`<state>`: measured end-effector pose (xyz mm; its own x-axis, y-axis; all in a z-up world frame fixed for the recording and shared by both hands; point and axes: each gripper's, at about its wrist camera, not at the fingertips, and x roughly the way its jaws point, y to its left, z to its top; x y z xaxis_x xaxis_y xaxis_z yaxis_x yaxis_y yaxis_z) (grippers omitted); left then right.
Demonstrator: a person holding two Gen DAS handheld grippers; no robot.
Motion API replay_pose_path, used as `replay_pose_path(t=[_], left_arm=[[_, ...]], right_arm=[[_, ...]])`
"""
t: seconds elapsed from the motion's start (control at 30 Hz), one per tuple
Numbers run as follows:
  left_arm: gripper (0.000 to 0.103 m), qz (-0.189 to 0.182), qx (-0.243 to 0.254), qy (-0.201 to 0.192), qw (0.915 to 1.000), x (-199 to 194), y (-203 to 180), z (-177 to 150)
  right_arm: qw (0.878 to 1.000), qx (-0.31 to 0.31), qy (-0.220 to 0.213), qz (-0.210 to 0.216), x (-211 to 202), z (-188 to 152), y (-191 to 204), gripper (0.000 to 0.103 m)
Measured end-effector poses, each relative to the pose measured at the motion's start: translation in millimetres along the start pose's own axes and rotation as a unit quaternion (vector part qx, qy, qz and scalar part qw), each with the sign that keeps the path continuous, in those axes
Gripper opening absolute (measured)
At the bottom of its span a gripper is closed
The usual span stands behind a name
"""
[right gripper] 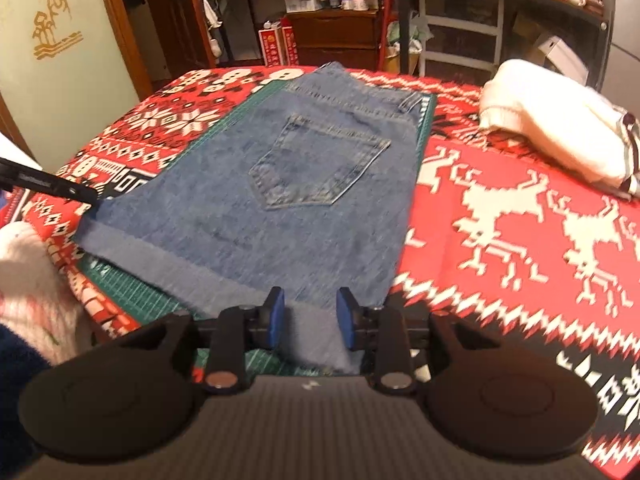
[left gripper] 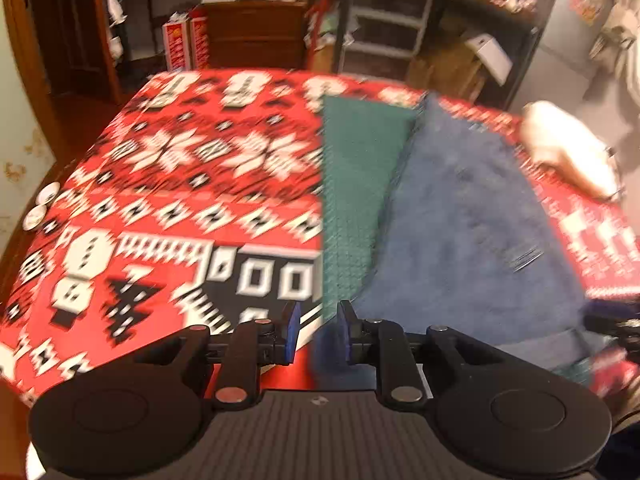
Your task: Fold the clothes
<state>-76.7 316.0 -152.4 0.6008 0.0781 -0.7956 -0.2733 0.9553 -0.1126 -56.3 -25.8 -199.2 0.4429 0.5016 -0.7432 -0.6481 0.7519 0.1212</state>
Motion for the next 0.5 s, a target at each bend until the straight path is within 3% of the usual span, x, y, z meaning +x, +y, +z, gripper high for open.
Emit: replay_pose_path(t=[0.2,0.33,0.5], left_arm=[[0.015,-0.059,0.038,-0.001,0.9975,21,-40,11],[0.013,-0.044,0.055,0.024,0.9972,55,-54,10],[0.008,-0.030,0.036,0.029,0.9985,67,-41,5]], right_arm=[[1.000,-0.015,-0.015,-0.014,16,19,2,0.031],[0.999,-0.032,-0.023,-0.010,29,27,15,0.031],[0.999,-0.034,-0.012,-0.026,50,26,16,0.031]])
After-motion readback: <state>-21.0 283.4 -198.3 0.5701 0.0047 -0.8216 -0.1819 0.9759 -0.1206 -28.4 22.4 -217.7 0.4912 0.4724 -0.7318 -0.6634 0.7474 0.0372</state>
